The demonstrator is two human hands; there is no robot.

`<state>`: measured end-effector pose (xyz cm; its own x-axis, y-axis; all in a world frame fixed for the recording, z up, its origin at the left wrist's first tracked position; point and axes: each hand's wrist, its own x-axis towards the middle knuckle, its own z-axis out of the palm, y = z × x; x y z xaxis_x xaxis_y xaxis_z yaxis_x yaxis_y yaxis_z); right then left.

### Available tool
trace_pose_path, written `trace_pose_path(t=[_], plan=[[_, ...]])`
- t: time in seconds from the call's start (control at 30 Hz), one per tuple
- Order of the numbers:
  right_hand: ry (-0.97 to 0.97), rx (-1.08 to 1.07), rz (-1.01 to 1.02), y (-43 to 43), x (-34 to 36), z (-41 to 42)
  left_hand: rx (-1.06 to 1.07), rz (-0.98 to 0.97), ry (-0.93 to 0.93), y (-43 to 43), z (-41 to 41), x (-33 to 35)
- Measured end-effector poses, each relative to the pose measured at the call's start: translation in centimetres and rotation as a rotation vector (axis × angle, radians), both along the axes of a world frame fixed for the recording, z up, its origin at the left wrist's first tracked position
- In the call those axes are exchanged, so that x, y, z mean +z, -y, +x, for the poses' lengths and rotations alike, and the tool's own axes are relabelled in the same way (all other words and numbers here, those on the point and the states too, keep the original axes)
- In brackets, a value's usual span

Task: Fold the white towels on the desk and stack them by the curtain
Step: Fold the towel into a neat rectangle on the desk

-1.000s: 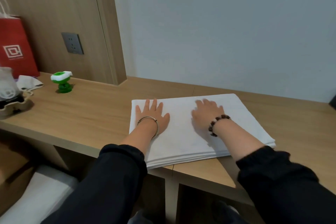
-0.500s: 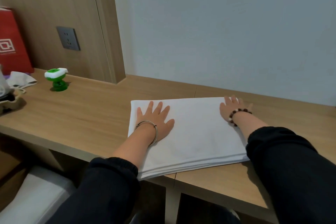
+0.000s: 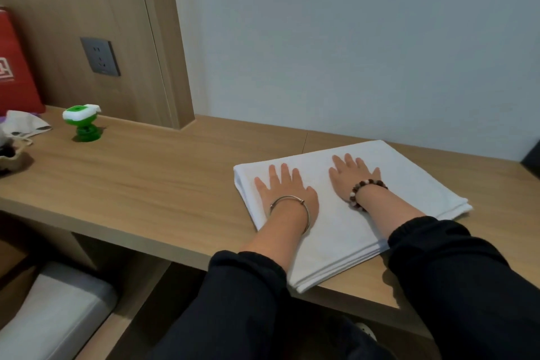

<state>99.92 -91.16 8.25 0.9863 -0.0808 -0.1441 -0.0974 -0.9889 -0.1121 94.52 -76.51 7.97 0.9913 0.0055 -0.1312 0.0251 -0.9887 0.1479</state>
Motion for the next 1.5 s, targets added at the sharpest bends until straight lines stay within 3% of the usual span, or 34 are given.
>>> trace_pose_path(t=[0.1,0.23,0.37,0.43,0.53,0.6,0.7,1.0,1.13,1.33,1.5], plan=[[-0.005,-0.066,-0.024,0.5,0.0,-0.3,-0.116,-0.013,0.003,-1.0,-1.2,0.1],[-0.021,-0.143,-0.065,-1.2,0.0,-0.9,-0.211,-0.016,0.193,-6.0,-3.3,-0.3],[0.045,0.183,-0.020,-6.9,0.0,-1.7,-0.222,-0.552,0.147,-9.1,-4.1,1.0],[0.098,0.339,-0.029,-9.0,-0.5,-2.1,-0.093,-0.742,0.305,-10.7,-3.9,1.5],[0.100,0.388,-0.035,-9.0,-0.8,-2.0,0.187,-0.862,0.481,-13.5,-2.7,1.0],[0.082,0.408,-0.038,-8.4,-0.9,-2.0,0.238,-0.816,0.360,-14.9,-1.8,0.4],[0.075,0.472,-0.057,-7.8,-1.1,-2.1,0.108,-0.682,0.196,-15.2,-1.3,-0.3],[0.089,0.574,-0.022,-5.8,-1.2,-2.6,-0.013,-0.594,0.244,-13.1,-0.5,0.0],[0.088,0.577,-0.016,-5.7,-1.1,-2.6,-0.072,-0.468,0.292,-14.2,-0.1,0.5],[0.109,0.573,-0.018,-5.7,-1.3,-2.7,-0.094,-0.535,0.211,-15.3,0.8,0.5],[0.123,0.568,-0.034,-5.8,-1.5,-2.6,-0.145,-0.373,0.228,-14.7,1.0,1.2]])
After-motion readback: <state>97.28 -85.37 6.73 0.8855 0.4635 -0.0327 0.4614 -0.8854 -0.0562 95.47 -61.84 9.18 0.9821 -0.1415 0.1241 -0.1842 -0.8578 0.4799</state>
